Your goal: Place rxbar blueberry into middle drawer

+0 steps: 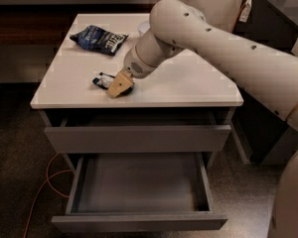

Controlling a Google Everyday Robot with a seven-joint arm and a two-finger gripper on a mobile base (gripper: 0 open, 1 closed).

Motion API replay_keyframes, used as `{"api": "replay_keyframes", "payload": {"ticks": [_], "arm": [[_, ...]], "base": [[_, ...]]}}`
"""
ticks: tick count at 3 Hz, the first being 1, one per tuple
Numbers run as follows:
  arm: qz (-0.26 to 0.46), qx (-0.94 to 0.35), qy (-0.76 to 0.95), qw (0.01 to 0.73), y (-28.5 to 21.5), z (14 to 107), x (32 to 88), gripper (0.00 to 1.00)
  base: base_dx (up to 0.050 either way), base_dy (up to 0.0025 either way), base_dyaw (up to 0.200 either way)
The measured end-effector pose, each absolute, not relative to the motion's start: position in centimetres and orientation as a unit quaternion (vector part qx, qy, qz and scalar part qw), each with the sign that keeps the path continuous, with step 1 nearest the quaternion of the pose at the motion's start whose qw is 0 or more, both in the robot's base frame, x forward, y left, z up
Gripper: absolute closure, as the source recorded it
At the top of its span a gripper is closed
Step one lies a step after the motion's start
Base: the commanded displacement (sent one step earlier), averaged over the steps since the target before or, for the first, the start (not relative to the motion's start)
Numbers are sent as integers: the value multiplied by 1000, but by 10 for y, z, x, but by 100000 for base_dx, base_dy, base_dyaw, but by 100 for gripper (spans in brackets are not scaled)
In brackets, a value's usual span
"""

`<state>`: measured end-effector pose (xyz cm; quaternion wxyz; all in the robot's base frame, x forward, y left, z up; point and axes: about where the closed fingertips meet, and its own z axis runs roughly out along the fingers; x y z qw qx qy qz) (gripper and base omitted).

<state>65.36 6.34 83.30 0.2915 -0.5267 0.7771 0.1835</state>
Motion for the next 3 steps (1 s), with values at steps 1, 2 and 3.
{"api": "replay_keyframes", "payload": {"ticks": [1, 2, 3], "arm": [[183, -528, 776, 292, 69, 836, 648, 60], [180, -535, 770, 297, 73, 843, 634, 83], [171, -546, 755, 320, 74, 863, 601, 100]], "base": [[0, 0, 0], [0, 0, 0], [0, 0, 0]]}}
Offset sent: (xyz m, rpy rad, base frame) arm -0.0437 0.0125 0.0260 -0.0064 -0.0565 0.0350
